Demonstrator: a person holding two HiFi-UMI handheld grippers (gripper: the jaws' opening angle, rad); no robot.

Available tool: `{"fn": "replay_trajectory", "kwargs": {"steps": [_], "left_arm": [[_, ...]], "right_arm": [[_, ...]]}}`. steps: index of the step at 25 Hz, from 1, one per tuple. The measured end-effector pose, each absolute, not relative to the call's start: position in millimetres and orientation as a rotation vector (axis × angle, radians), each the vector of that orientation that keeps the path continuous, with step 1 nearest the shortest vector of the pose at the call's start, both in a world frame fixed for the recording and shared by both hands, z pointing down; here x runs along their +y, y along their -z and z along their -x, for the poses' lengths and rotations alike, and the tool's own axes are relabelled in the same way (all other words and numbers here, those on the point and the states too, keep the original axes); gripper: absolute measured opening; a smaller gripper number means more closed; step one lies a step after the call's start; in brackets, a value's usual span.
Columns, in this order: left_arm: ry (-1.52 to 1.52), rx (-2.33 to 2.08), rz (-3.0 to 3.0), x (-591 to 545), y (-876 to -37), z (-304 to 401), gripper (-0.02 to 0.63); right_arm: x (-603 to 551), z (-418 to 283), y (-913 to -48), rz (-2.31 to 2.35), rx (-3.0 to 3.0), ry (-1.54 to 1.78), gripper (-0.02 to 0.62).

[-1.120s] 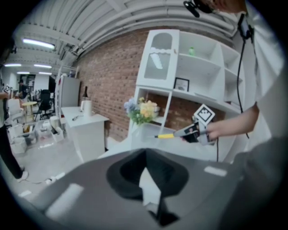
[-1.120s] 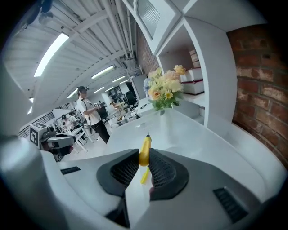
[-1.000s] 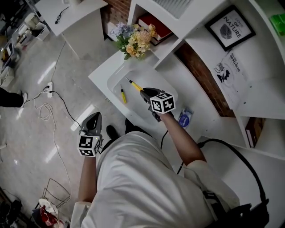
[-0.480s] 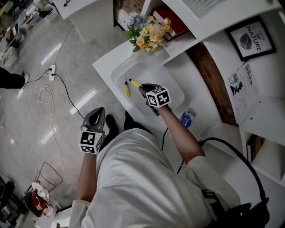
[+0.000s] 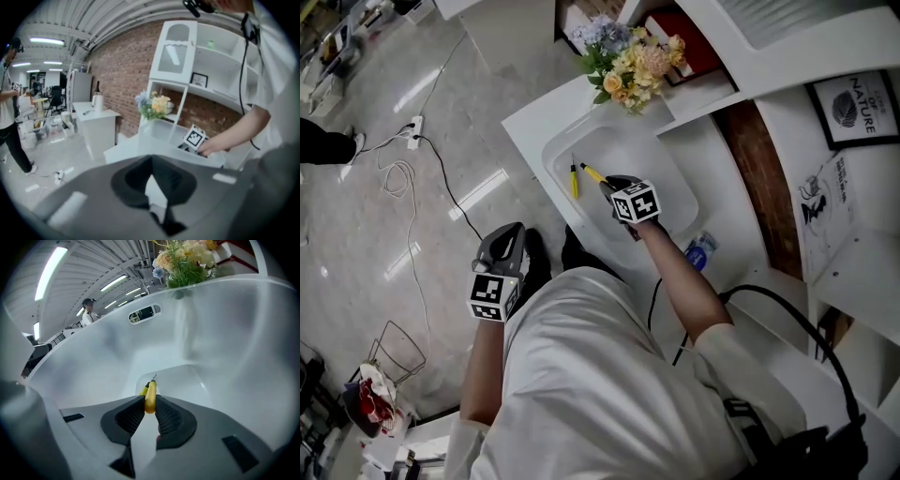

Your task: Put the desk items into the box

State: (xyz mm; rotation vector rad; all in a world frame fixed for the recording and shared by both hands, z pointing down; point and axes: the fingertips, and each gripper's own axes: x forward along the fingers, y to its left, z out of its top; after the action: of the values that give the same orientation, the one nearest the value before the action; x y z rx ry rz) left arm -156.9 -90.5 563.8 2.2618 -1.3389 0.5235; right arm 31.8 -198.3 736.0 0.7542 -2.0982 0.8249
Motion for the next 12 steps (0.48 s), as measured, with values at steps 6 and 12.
{"fn": "replay_trajectory", "kwargs": {"steps": [6, 12], "left_arm": [[-0.535, -1.357, -2.234, -88.5, -566.9, 164.4, 0.003], [-0.533, -1.365, -2.218, -87.4, -568.9, 168.1, 0.003]], "right_arm": [[-189.9, -30.2, -761.0, -0.685, -2.036, -0.852, 0.064], [-185.8, -32.0, -773.3, -0.644, -1.987, -0.865, 0.064]]}}
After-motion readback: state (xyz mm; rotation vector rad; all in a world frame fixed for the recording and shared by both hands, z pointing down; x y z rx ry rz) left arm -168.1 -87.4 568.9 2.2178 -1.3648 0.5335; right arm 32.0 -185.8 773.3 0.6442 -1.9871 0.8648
